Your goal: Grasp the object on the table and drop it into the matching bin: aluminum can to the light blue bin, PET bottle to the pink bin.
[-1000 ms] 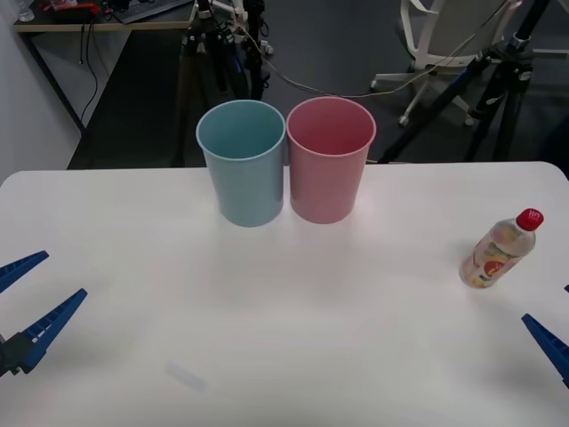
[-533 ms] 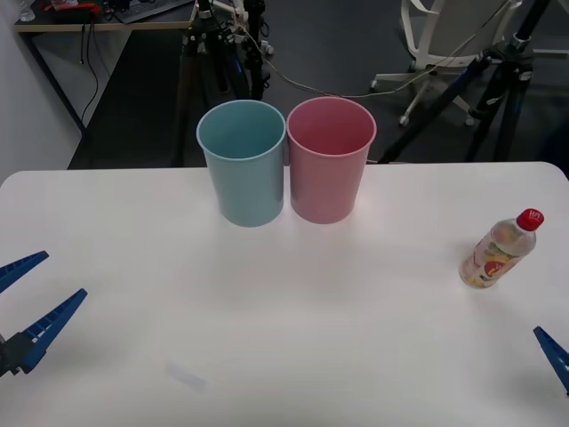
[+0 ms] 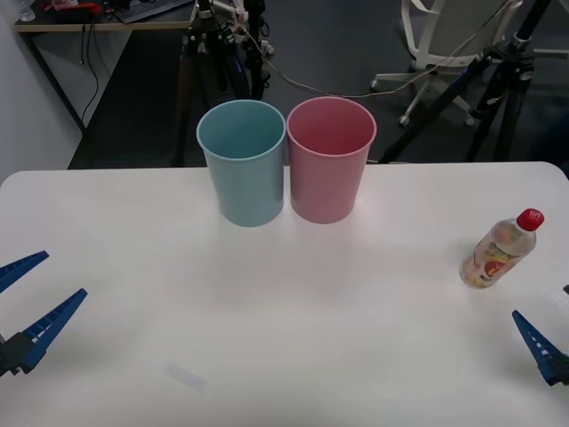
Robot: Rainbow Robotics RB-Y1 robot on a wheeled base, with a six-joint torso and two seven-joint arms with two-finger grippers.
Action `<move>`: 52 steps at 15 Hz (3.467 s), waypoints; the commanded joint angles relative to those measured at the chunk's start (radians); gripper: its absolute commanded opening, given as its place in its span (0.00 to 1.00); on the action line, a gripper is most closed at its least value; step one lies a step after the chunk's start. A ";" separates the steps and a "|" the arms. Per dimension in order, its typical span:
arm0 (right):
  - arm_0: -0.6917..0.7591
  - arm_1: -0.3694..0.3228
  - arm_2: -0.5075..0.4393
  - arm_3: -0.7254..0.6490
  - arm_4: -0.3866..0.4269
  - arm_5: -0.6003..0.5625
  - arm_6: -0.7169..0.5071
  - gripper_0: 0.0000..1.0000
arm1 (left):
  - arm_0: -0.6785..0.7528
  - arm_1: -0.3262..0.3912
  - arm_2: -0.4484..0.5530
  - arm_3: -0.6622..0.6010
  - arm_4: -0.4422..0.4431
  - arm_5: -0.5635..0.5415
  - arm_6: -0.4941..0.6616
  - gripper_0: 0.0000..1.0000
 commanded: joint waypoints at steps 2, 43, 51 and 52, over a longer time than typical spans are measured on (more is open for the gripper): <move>-0.111 -0.006 0.022 0.128 0.008 -0.011 0.010 1.00 | 0.000 0.000 0.000 0.000 0.000 0.000 0.000 1.00; -0.321 0.032 0.085 0.211 0.000 0.168 0.020 0.00 | 0.000 0.000 0.000 0.000 0.000 0.000 0.000 1.00; 0.025 -0.065 0.147 -0.220 -0.114 0.317 -0.017 0.00 | 0.000 0.000 0.000 0.000 0.000 0.000 0.000 1.00; 0.068 -0.083 0.145 -0.277 -0.137 0.332 -0.020 0.00 | 0.000 0.000 0.000 0.000 0.000 0.000 0.000 1.00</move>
